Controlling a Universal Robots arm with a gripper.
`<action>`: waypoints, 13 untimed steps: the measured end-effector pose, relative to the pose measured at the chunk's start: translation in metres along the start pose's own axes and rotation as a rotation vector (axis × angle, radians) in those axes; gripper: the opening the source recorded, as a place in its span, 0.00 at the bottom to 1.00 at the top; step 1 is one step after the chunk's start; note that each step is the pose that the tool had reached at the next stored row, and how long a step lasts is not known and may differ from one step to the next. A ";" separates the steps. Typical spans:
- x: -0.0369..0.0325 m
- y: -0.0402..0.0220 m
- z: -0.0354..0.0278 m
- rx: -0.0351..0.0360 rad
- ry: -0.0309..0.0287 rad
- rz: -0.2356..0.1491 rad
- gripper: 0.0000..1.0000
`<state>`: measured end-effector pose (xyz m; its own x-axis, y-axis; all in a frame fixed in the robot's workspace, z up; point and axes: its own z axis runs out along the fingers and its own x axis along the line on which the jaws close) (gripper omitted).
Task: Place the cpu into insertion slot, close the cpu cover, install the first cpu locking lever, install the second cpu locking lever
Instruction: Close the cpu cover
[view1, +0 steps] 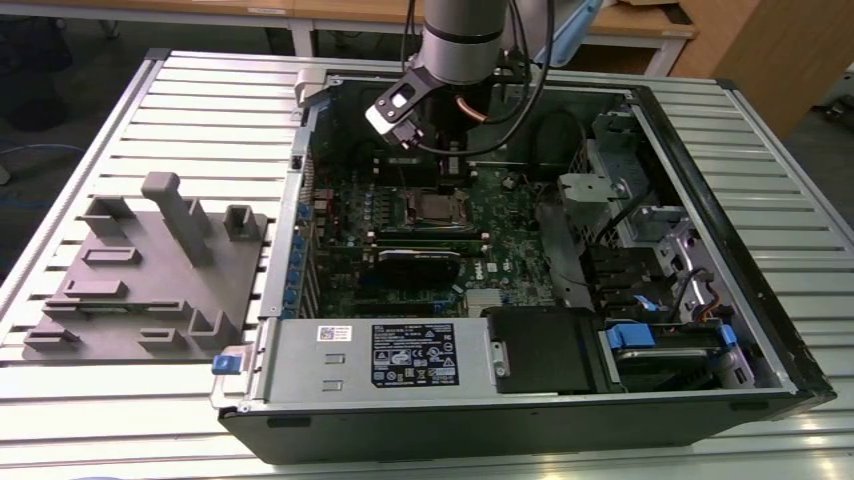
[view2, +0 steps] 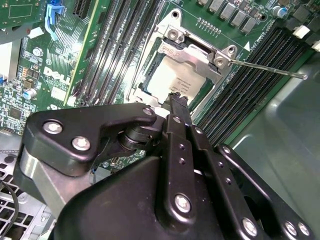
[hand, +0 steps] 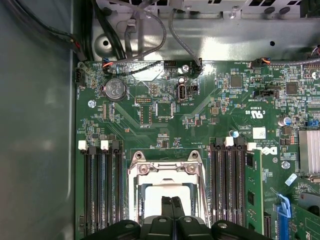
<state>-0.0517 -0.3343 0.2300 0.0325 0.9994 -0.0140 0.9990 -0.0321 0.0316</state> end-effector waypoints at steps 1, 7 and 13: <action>0.0000 -0.0001 0.0000 0.0000 0.0000 0.000 0.10; 0.0000 -0.0002 -0.0010 0.0000 0.0000 0.000 0.10; 0.0000 -0.0015 -0.0012 0.0000 0.0000 0.000 0.10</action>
<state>-0.0532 -0.3343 0.2312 0.0325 0.9994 -0.0140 0.9990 -0.0321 0.0316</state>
